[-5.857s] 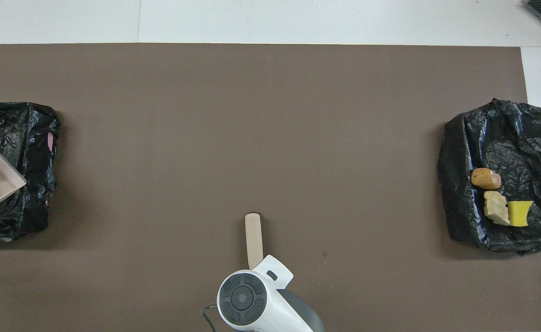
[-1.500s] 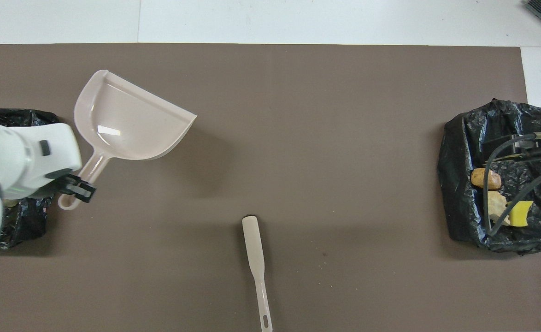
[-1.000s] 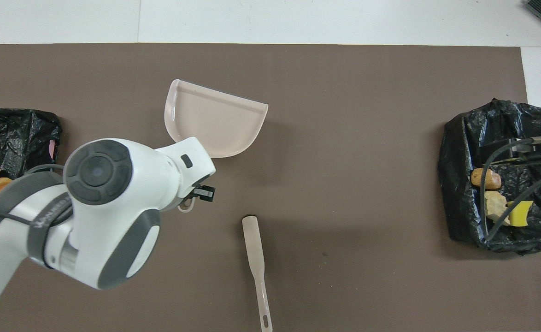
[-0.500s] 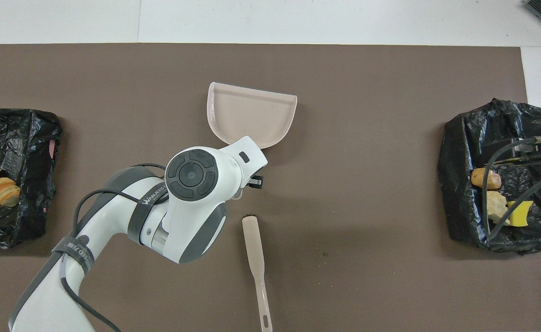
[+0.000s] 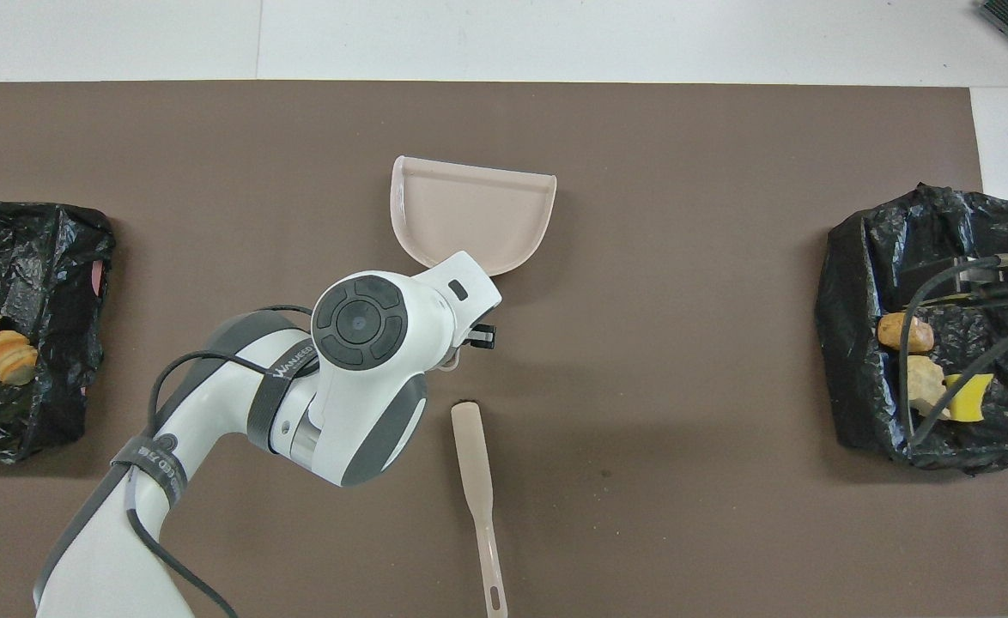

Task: Sweep and dump trash in bin
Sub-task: 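Carry the empty dustpan back to the table center with the left gripper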

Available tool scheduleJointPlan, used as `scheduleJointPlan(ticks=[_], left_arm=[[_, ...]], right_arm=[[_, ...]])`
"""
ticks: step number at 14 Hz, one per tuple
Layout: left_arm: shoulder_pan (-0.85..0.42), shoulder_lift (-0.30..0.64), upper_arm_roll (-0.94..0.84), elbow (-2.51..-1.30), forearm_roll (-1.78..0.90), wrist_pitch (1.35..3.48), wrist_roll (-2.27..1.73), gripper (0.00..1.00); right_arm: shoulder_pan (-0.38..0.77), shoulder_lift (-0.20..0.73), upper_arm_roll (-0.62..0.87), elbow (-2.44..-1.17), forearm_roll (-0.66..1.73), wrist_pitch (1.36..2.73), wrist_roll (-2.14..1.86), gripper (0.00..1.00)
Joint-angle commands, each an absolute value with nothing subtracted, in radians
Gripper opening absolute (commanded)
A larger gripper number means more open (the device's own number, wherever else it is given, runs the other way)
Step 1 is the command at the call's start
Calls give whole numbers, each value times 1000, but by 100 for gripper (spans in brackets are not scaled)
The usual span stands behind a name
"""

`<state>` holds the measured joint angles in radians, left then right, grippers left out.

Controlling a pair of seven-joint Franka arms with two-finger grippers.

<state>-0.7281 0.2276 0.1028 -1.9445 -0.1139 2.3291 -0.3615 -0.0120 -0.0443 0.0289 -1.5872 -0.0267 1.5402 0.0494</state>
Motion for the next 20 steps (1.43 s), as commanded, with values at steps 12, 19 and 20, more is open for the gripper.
scheduleJointPlan(ticks=[12,19,20], left_arm=[[-743,262,120,-1919,-146,2341,-382,100],[-573,131,126,-1891,-144,2094,-351,100],[-539,105,126,-1896,-144,2056,-313,100]], right_arm=[[-31,-67,38,-1618,-14,1565,57,100],[-31,-67,38,-1618,-14,1565,55,100],[-31,-67,38,-1618,-14,1565,57,100]])
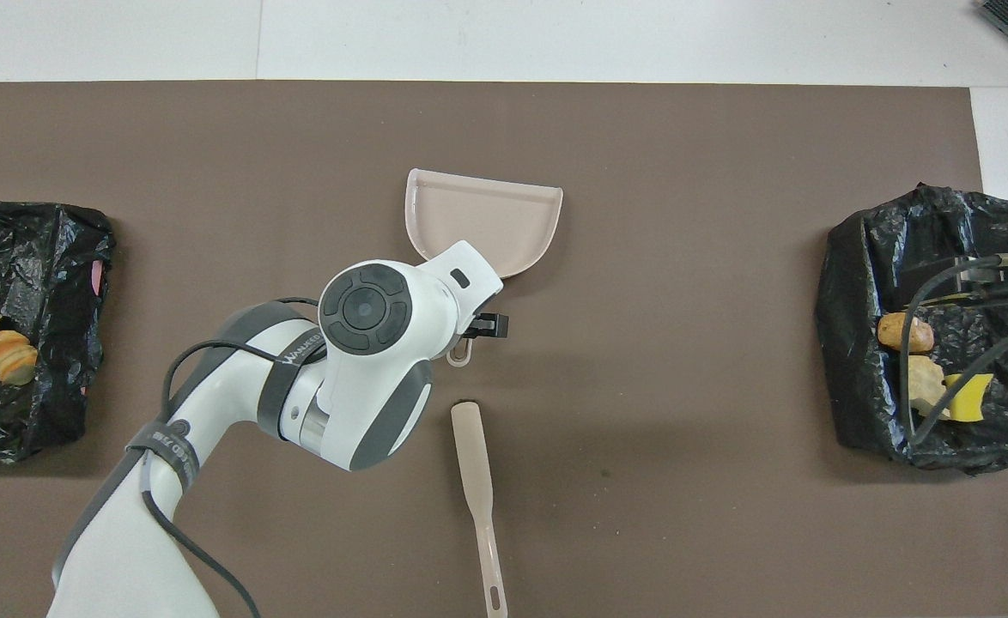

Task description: Sweep and dump trash in bin

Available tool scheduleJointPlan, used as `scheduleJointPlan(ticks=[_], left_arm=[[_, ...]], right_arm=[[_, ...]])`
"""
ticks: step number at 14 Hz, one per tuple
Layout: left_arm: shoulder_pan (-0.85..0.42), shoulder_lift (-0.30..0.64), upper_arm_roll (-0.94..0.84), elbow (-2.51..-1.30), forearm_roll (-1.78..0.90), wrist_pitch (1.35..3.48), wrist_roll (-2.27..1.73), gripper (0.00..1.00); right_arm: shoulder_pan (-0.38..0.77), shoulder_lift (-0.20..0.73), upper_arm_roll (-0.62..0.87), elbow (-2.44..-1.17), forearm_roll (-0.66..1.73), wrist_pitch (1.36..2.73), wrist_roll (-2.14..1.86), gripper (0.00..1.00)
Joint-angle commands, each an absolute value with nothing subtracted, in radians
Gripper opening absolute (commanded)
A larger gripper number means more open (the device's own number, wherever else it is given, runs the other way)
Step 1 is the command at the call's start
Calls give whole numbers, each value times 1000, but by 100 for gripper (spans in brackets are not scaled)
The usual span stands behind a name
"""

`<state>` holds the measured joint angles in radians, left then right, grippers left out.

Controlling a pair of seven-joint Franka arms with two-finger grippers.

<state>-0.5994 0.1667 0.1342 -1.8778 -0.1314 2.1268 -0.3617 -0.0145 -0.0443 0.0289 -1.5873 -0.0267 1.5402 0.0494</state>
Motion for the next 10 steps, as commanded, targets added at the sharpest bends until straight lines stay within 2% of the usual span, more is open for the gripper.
scheduleJointPlan(ticks=[1,5,10], left_arm=[[-510,83,126,-1902,-144,2016,-269,100],[-405,35,127,-1914,-144,1838,-149,100],[-305,6,127,-1936,-143,1787,-111,100]], right_arm=[[-29,-67,38,-1618,-14,1565,55,100],[-31,-67,38,-1618,-14,1565,57,100],[-31,-67,38,-1618,-14,1565,55,100]])
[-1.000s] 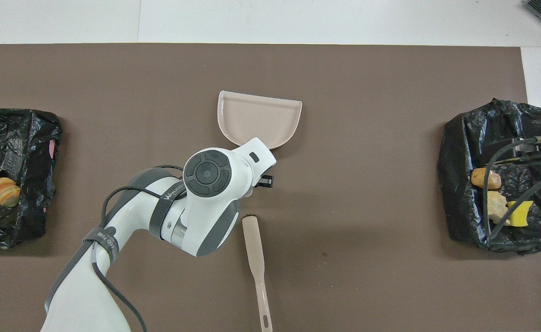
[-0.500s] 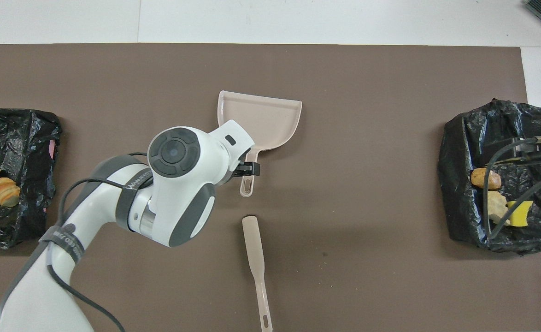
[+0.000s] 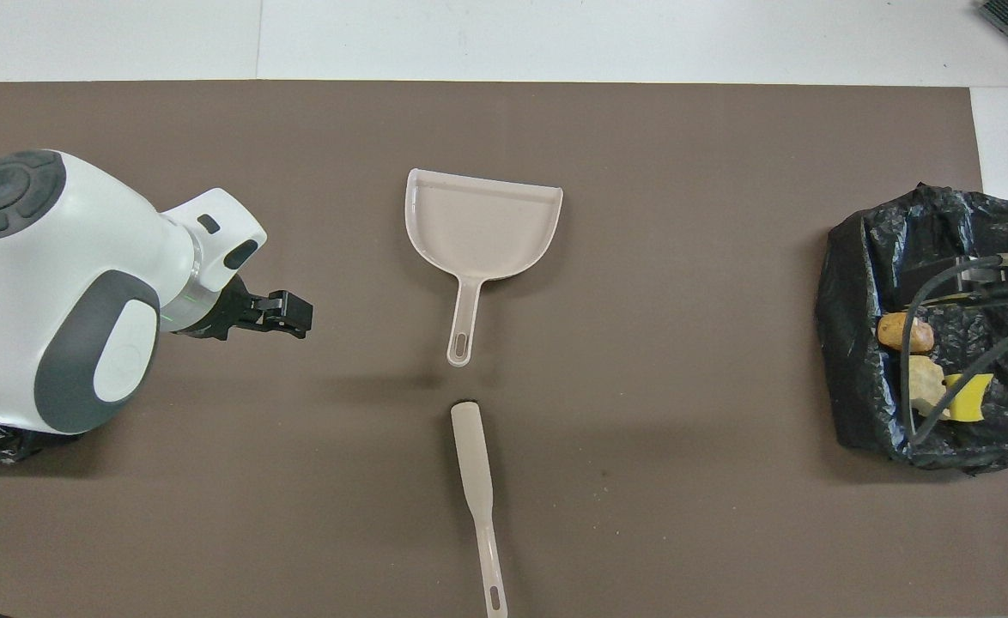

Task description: Sweep and dump trash in bin

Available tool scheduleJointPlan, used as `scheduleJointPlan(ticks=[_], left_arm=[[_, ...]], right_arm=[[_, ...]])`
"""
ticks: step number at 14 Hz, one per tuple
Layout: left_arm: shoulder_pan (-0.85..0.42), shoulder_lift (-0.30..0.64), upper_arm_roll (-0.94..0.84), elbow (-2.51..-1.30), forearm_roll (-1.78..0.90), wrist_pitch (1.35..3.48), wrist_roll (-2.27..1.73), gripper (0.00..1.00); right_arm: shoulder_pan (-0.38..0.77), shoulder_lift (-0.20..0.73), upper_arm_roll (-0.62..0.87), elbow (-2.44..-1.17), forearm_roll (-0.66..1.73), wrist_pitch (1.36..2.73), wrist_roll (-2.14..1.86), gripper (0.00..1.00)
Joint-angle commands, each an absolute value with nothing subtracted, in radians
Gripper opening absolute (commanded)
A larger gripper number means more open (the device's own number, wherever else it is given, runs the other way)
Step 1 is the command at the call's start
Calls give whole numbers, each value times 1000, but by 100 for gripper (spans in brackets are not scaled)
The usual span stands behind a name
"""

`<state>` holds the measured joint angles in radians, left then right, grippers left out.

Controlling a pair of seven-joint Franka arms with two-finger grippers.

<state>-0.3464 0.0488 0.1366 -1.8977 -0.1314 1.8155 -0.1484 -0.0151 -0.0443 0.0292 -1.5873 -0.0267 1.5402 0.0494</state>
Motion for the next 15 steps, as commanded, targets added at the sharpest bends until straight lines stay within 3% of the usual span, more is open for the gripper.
scheduleJointPlan(ticks=[1,9,15], left_arm=[[-278,-1,127,-1942,-143,1761,-82,100],[-25,-29,129,-1913,-103,1694,173,100],[14,-31,127,-1745,-38,1643,253,100]], right_arm=[[-29,-67,38,-1618,-14,1565,57,100],[-29,-67,38,-1618,-14,1565,57,100],[-29,-67,38,-1618,-14,1565,57,100]])
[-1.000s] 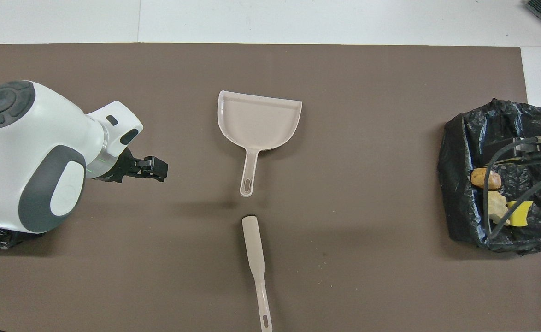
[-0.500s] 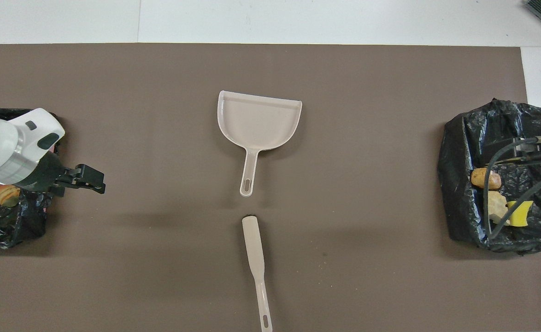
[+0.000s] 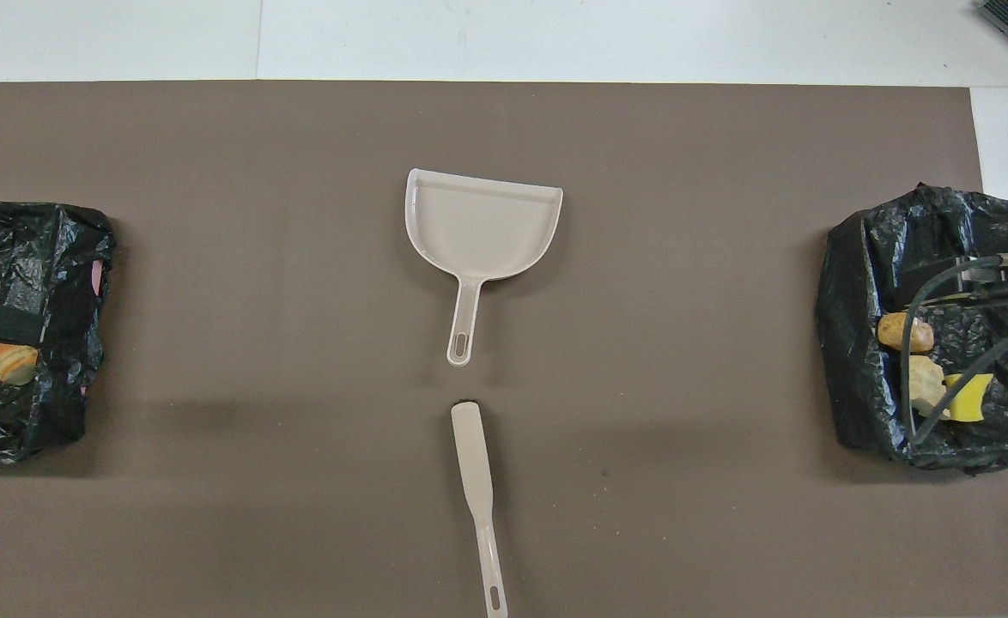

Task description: Sweep and dump trash in bin

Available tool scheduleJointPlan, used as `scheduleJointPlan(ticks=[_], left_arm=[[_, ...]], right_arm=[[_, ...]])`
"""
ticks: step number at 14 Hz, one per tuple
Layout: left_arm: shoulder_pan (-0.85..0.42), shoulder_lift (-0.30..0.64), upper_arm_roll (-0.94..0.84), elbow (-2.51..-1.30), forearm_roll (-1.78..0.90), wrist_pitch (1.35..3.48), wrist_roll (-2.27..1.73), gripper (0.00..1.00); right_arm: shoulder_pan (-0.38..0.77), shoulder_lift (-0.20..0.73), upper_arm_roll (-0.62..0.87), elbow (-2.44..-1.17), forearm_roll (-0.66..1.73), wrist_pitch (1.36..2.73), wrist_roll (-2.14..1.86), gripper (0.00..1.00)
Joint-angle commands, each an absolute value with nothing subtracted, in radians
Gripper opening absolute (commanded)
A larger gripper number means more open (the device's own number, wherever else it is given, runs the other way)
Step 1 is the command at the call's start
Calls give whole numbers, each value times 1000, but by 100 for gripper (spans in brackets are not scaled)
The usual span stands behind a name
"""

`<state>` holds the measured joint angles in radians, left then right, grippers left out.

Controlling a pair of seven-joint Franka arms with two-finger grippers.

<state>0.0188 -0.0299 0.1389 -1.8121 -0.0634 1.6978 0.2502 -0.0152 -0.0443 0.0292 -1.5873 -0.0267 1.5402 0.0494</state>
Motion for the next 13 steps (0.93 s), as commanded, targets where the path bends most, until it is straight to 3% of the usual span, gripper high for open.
scheduleJointPlan(ticks=[1,7,13], left_arm=[[8,-31,121,-1703,-25,1606,250,100],[-5,-37,72,-1525,-5,1433,218,100],[-14,-64,2,-1525,-14,1439,87,100]], right_arm=[[-29,-67,38,-1618,-14,1565,57,100],[-31,-67,38,-1618,-14,1565,57,100],[-29,-67,38,-1618,-14,1565,57,100]])
